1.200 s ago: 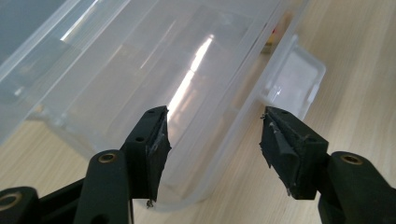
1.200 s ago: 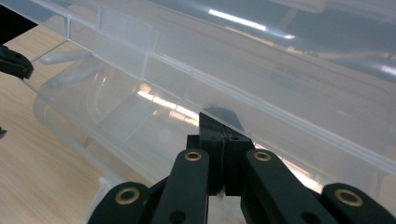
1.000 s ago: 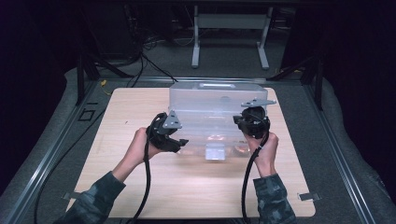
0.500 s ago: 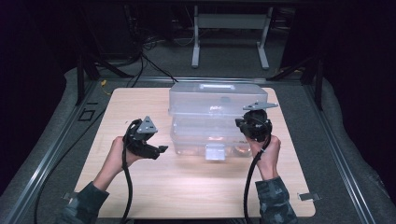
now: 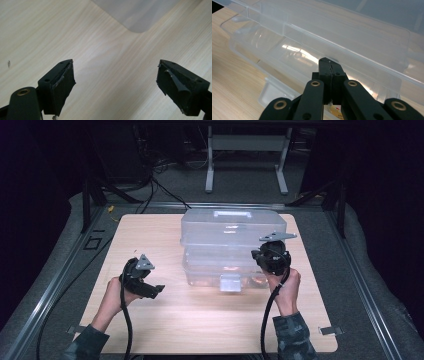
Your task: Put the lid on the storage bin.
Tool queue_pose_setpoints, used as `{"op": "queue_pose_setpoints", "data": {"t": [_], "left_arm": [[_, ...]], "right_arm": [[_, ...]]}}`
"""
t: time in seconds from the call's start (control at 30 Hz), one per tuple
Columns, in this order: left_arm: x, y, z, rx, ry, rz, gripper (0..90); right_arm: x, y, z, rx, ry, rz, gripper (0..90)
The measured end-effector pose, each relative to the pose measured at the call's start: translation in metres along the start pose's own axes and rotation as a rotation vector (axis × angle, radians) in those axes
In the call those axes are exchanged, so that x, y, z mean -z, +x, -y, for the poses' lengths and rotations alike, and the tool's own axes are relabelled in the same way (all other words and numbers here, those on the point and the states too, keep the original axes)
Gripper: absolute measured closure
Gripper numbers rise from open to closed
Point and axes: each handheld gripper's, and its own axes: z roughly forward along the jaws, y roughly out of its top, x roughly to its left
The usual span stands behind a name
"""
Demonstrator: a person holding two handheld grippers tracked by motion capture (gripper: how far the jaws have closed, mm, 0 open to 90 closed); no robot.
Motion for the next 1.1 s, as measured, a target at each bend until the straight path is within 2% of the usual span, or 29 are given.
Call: {"op": "queue_pose_setpoints", "data": {"t": [0.13,0.27,0.57,0.7,0.73,0.83,0.93,1.1], "left_arm": [[-0.003,0.006,0.014,0.038,0.012,0.008,14.5],[-0.006,0.008,0.022,0.055,0.019,0.016,14.5],[-0.009,0.008,0.029,0.068,0.026,0.028,14.4],[-0.009,0.010,0.031,0.075,0.025,0.022,12.9],[-0.008,0.010,0.033,0.080,0.021,0.020,11.6],[-0.005,0.013,0.040,0.088,0.023,0.017,9.4],[-0.005,0.016,0.050,0.101,0.042,0.003,7.5],[-0.005,0.021,0.064,0.124,0.055,-0.014,7.9]], "right_arm": [[0.000,-0.001,0.008,-0.012,0.008,-0.002,90.0],[0.002,-0.002,0.018,-0.028,0.017,0.004,90.0],[0.008,-0.004,0.029,-0.049,0.008,0.005,90.0],[0.007,-0.003,0.034,-0.052,0.022,-0.003,90.0],[0.005,-0.002,0.037,-0.046,0.026,0.009,90.0],[0.004,0.001,0.048,-0.018,0.065,0.018,90.0],[0.007,0.000,0.063,-0.010,0.089,0.032,90.0],[0.012,-0.011,0.092,-0.045,0.108,0.059,89.2]]}}
